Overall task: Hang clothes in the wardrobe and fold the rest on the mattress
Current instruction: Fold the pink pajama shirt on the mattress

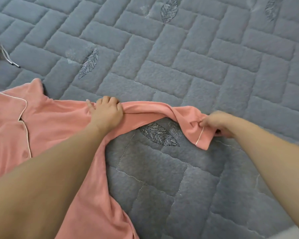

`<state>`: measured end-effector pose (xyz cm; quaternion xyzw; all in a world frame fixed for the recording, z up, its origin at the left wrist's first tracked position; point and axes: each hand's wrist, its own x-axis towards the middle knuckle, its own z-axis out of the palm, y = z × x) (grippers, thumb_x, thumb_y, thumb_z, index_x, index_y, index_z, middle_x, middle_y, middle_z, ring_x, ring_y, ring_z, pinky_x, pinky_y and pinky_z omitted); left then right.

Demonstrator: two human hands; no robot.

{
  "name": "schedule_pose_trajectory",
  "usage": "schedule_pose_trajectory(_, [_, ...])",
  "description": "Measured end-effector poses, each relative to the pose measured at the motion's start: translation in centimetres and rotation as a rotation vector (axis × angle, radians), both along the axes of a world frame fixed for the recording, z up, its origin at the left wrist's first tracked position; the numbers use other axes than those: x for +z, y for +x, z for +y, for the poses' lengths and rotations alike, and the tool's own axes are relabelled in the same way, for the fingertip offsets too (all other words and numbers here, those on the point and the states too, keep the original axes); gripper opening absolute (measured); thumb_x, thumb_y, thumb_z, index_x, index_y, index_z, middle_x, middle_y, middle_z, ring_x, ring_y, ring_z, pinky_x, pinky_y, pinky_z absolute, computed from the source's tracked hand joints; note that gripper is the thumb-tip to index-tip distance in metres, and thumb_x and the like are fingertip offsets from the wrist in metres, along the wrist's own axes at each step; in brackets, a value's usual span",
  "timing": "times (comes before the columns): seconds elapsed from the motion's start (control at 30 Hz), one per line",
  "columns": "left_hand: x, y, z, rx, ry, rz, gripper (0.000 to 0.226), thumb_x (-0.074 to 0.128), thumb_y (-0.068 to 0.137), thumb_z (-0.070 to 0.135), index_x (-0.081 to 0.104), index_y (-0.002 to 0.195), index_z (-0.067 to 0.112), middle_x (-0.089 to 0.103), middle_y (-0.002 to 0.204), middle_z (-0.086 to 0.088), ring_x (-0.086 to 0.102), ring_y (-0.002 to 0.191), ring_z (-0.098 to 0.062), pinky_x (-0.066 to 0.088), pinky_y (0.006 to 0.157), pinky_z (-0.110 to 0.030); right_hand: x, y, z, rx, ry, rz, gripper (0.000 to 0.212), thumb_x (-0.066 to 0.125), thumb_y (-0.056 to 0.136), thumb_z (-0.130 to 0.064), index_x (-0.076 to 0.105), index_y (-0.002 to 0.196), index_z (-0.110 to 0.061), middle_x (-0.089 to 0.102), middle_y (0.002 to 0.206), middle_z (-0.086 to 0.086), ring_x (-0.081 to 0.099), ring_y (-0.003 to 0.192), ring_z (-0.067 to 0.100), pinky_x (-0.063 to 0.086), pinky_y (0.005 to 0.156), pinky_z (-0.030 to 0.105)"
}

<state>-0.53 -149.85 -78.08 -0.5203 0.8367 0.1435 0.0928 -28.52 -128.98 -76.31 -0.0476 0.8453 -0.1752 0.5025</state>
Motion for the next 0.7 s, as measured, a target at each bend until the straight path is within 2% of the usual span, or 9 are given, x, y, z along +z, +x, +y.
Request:
schedule_pose_trajectory(0.13, [0.1,-0.5,-1.5,-0.096,-0.03,-0.156,0.026,0.036,0.097,0.025,0.053,0.114,0.013,0.053,0.128,-0.017,0.044,0.125,-0.039,0.018,0.114,-0.058,1.1,-2.5,-0.3,-0.262,-0.241,0.025,0.017,0.06,0.093,-0.006,0.06,0.108,-0.012,0.063,0.086,0.008,0.058,0.068,0.018,0.047,0.058,0.031])
schedule_pose_trajectory(0.2, [0.6,-1.3,-2.1,-0.112,-0.049,-0.071,0.009,0.038,0.096,0.02,0.044,0.099,0.014,0.064,0.113,-0.021,0.056,0.108,-0.04,0.035,0.094,-0.047,2.2,-4.6,-0.2,-0.475,-0.304,-0.109,0.01,0.053,0.098,-0.011,0.059,0.092,-0.017,0.061,0.07,0.001,0.057,0.054,0.011,0.048,0.049,0.026])
schedule_pose_trajectory(0.27, [1.2,-2.1,-2.6,-0.042,-0.106,0.053,0.006,0.037,0.096,0.017,0.035,0.091,0.015,0.066,0.1,-0.025,0.061,0.095,-0.043,0.033,0.077,-0.045,3.0,-5.8,0.5,-0.578,-0.19,-0.288,0.026,0.05,0.099,-0.016,0.05,0.073,-0.02,0.053,0.047,-0.005,0.046,0.032,0.004,0.038,0.036,0.012])
schedule_pose_trajectory(0.33, [1.4,-2.5,-2.8,0.026,-0.175,0.059,0.004,0.039,0.095,0.017,0.036,0.093,0.016,0.063,0.106,-0.025,0.056,0.103,-0.043,0.035,0.085,-0.048,3.2,-5.8,1.4,-0.595,-0.088,-0.382,0.031,0.051,0.098,-0.02,0.045,0.068,-0.018,0.045,0.039,-0.004,0.041,0.026,0.004,0.035,0.034,0.008])
schedule_pose_trajectory(0.4, [0.9,-2.7,-2.5,0.007,-0.177,-0.022,0.013,0.041,0.093,0.02,0.042,0.105,0.014,0.054,0.119,-0.022,0.046,0.116,-0.041,0.029,0.103,-0.057,3.1,-5.4,2.1,-0.698,-0.142,-0.412,0.036,0.049,0.101,-0.036,0.053,0.076,-0.011,0.054,0.055,0.006,0.052,0.042,0.011,0.048,0.039,0.017])
schedule_pose_trajectory(0.47, [0.2,-2.9,-1.4,-0.045,-0.127,-0.091,0.036,0.041,0.091,0.028,0.039,0.125,0.017,0.04,0.133,-0.015,0.032,0.131,-0.037,0.007,0.112,-0.07,2.8,-4.7,2.1,-0.825,-0.239,-0.352,0.048,0.037,0.101,-0.048,0.058,0.093,-0.006,0.058,0.086,0.014,0.056,0.067,0.02,0.056,0.056,0.032])
schedule_pose_trajectory(0.53, [-0.6,-3.1,-0.1,-0.048,-0.056,-0.097,0.048,0.036,0.092,0.039,0.028,0.137,0.029,0.026,0.145,-0.008,0.017,0.141,-0.031,-0.008,0.108,-0.075,2.0,-3.8,1.7,-0.672,-0.319,-0.103,0.027,0.044,0.096,-0.025,0.061,0.111,-0.011,0.055,0.114,0.012,0.056,0.078,0.023,0.053,0.07,0.036])
schedule_pose_trajectory(0.6, [-1.3,-3.2,0.8,-0.005,0.022,-0.062,0.048,0.034,0.095,0.044,0.025,0.141,0.034,0.019,0.153,-0.004,0.01,0.145,-0.028,-0.006,0.106,-0.077,0.8,-3.1,1.8,-0.226,-0.339,0.181,0.053,0.048,0.087,0.004,0.055,0.137,-0.014,0.043,0.142,0.01,0.056,0.112,0.025,0.044,0.098,0.029])
schedule_pose_trajectory(0.7, [-1.4,-3.5,1.0,0.023,0.01,0.013,0.034,0.04,0.097,0.037,0.041,0.128,0.021,0.03,0.143,-0.01,0.022,0.138,-0.032,0.004,0.106,-0.08,-0.4,-1.9,2.6,0.582,-0.324,0.304,0.084,0.05,0.076,0.014,0.037,0.15,-0.023,0.015,0.159,0.005,0.018,0.146,0.021,0.016,0.119,0.026])
